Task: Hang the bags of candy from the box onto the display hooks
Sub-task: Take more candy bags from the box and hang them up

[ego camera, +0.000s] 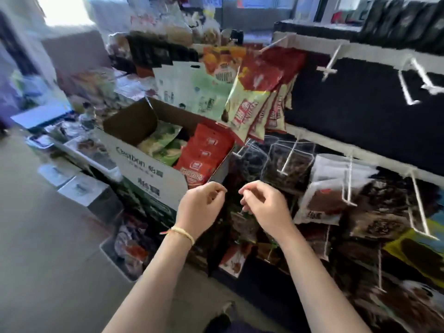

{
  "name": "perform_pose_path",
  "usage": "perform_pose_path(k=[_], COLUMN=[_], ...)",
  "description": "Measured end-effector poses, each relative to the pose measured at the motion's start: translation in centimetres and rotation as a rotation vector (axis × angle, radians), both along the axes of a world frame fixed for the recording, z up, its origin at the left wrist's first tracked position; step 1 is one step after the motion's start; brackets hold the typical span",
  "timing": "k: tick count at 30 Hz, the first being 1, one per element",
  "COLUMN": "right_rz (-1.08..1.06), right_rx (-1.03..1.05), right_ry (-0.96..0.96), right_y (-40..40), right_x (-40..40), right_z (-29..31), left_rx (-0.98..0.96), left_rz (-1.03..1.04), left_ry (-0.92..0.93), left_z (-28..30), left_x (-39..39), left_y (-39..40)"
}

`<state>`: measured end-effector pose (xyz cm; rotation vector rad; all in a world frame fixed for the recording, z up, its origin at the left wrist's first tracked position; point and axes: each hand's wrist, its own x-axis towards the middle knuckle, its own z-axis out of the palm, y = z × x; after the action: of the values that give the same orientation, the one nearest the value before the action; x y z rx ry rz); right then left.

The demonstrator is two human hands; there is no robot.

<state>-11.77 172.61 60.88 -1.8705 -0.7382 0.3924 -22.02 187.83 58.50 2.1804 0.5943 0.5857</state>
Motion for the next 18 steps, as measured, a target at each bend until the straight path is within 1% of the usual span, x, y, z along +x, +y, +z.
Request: perform_pose_path(k=[4,6,10,13,14,16,18], right_rz=[0.088,0.129,0.169,0.243,0.26,0.275,0.306], right_rx=[0.048,0.045,-0.005,-0.186,-0.247,-0.362,-0.467], right_ry=[-0.003,-0.016,-0.056,0.001,0.03,0.027,0.033], right_y=[7.5,11.4,19.5,24.5,26.0,29.2,32.1], right_x=[1.7,3.3,5.9,7.0,7.3,8.0,8.7], right_z=[-0.3,-0.1,0.7,0.3,0.1,-0.4,-0.8], left_rx=[0.18,0.267,0.421,0.511,0.54,0.598,0.643], left_rz=[0.064,0.058,0.011,-0.044,-0.087,-0.176,-0.245], left_ry=[-0.057,-0.01,0.25,0.485,0.579,0.748,0.825], left_z=[1.1,2.2,3.8,3.5,3.3,3.2,3.1], left_x=[1.7,2.9,5.7,8.3,9.1,10.6,11.9], left_y=[6.7,10.4,18.5,24.0,25.5,28.7,31.6])
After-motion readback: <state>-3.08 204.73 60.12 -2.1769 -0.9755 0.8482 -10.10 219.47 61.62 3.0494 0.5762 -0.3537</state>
